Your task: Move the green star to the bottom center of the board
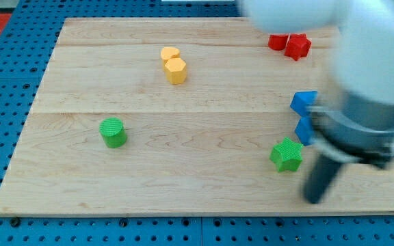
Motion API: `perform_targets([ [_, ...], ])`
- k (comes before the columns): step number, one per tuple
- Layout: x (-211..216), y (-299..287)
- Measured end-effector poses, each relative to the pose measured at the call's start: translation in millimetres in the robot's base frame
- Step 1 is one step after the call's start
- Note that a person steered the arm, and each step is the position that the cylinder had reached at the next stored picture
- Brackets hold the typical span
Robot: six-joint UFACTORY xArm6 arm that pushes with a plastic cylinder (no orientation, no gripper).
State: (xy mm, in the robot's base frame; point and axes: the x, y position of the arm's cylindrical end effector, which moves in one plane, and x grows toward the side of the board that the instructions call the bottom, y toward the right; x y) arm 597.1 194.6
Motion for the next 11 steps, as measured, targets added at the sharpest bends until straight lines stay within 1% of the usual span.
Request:
perform_targets([
  [1,-46,59],
  [2,-68,-13],
  [3,-70,-124],
  [4,-42,-152],
  [5,-31,-78],
  [6,19,-106],
  [7,6,-149],
  [8,-55,-187],
  [9,-48,-179],
  [10,-16,-106],
  [11,20,-126],
])
